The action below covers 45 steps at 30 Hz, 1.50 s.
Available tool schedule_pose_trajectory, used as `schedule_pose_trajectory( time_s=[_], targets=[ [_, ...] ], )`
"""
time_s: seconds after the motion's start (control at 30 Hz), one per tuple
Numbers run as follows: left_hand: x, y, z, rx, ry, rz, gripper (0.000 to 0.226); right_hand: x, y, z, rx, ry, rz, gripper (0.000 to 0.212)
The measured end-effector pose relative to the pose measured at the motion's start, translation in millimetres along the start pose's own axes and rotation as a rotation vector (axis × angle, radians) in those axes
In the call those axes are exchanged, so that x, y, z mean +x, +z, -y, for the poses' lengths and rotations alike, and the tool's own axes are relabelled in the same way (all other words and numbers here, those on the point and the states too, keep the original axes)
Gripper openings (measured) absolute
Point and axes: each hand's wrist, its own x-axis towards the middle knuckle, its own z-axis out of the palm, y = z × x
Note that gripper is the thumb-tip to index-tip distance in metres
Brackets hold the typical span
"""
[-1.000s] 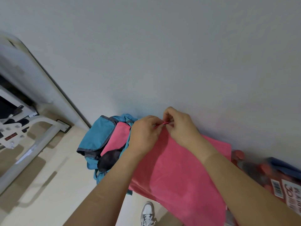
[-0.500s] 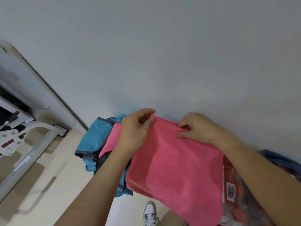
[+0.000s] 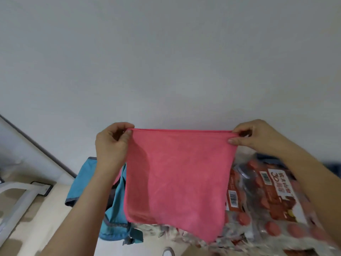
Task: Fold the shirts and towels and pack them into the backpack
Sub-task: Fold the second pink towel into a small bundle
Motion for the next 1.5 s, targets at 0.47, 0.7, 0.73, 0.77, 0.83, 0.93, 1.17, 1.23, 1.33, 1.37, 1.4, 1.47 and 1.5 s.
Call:
schedule_pose_trajectory(
  time_s=[0.47,0.7,0.73,0.77,0.83,0.93,1.17,1.23,1.33,1.37,1.4,1.47,1.5],
  targets=[
    [-122,85,-135,-0.145,0.298,1.075,0.027,-141,-120,-39,0.280,0.103,-0.967,0.031],
    [-169,89,-110,-0.112,0.191,0.983,0.034,-83,-106,9,-0.261,-0.185,-0.910,0.015],
    [-172,82,-97,-0.078,0.146,0.946,0.034,-68,-86,13,-0.296,-0.216,-0.817,0.015],
    [-175,74,-82,-0.051,0.092,0.914,0.032,-52,-62,15,-0.310,-0.240,-0.716,0.015],
    [-179,56,-45,-0.008,-0.029,0.847,0.032,-20,-12,16,-0.321,-0.285,-0.523,0.014],
    [-178,28,9,0.071,-0.175,0.711,0.041,25,60,21,-0.339,-0.303,-0.297,0.013],
    [-173,-19,75,-0.056,-0.458,0.450,0.047,98,178,55,-0.306,-0.349,-0.080,0.012],
    [-169,-30,83,-0.084,-0.506,0.437,0.050,109,198,60,-0.296,-0.362,-0.051,0.011],
    [-161,-44,88,-0.146,-0.570,0.441,0.046,119,221,63,-0.275,-0.359,-0.036,0.015],
    [-159,-48,87,-0.153,-0.584,0.437,0.040,121,226,64,-0.260,-0.354,-0.038,0.018],
    [-157,-51,87,-0.159,-0.604,0.425,0.037,121,230,65,-0.239,-0.344,-0.038,0.024],
    [-154,-58,85,-0.180,-0.638,0.412,0.033,118,233,70,-0.174,-0.318,-0.047,0.038],
    [-153,-61,83,-0.193,-0.638,0.424,0.031,112,231,74,-0.128,-0.308,-0.062,0.043]
  ],
)
